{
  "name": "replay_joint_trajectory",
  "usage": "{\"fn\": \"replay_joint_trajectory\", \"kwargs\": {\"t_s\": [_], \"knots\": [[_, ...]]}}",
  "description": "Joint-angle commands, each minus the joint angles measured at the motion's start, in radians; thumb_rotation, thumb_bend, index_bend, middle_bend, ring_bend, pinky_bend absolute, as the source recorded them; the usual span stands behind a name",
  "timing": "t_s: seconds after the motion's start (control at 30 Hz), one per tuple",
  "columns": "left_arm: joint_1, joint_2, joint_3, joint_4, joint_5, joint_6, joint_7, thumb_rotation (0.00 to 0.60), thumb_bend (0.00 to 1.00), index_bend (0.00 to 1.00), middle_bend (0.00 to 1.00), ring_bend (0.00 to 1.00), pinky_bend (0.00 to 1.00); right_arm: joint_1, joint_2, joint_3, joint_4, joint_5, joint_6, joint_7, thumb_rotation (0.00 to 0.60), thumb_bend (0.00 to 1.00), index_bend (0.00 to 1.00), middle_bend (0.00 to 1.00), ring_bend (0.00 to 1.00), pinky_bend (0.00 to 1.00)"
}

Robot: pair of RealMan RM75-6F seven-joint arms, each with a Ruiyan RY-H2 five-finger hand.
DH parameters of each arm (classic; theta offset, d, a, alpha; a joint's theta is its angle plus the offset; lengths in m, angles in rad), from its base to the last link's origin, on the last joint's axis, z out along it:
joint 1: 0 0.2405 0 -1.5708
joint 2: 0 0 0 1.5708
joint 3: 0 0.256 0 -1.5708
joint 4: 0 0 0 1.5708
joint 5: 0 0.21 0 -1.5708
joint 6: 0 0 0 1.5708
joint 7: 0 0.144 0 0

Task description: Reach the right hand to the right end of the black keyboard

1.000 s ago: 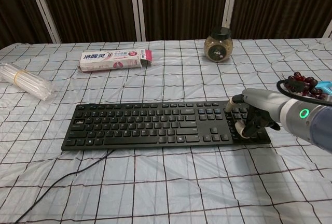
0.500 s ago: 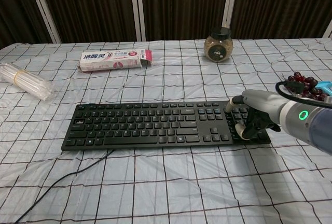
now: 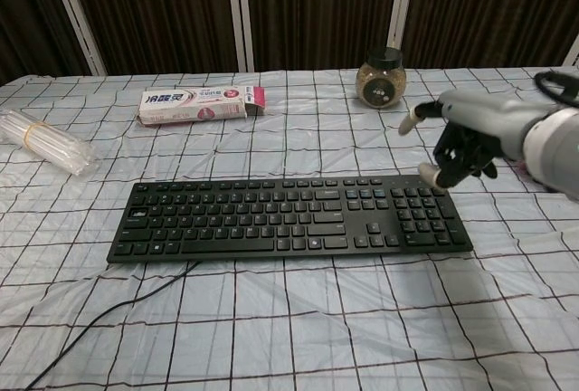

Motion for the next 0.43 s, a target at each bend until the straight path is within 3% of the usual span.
{"fn": "replay_joint_trajectory", "kwargs": {"t_s": [0.03,0.1,0.2,0.33,0.43], "knots": [[0.001,-0.002,0.002,-0.001,0.004,0.002,0.007,0.600,0.08,0.00,0.00,0.00,0.00,-0.106,0.161,-0.090,-0.132,-0.229,0.077,0.102,0.600,0.37,0.14,0.40,0.32,0.44],[0.001,-0.004,0.004,-0.001,0.008,0.003,0.014,0.600,0.08,0.00,0.00,0.00,0.00,-0.150,0.226,-0.150,-0.160,-0.323,0.079,0.149,0.600,0.31,0.09,0.22,0.13,0.27],[0.002,-0.007,0.005,-0.002,0.012,0.006,0.023,0.600,0.08,0.00,0.00,0.00,0.00,-0.217,0.316,-0.246,-0.168,-0.467,0.091,0.216,0.600,0.17,0.01,0.03,0.00,0.15],[0.005,-0.010,0.003,0.003,0.010,0.011,0.032,0.600,0.08,0.00,0.00,0.00,0.00,-0.320,0.400,-0.359,-0.078,-0.678,0.163,0.310,0.600,0.09,0.00,0.00,0.00,0.05],[0.005,-0.011,0.000,0.004,0.004,0.010,0.035,0.600,0.08,0.00,0.00,0.00,0.00,-0.383,0.415,-0.396,0.012,-0.772,0.240,0.363,0.600,0.08,0.00,0.00,0.00,0.02]]}}
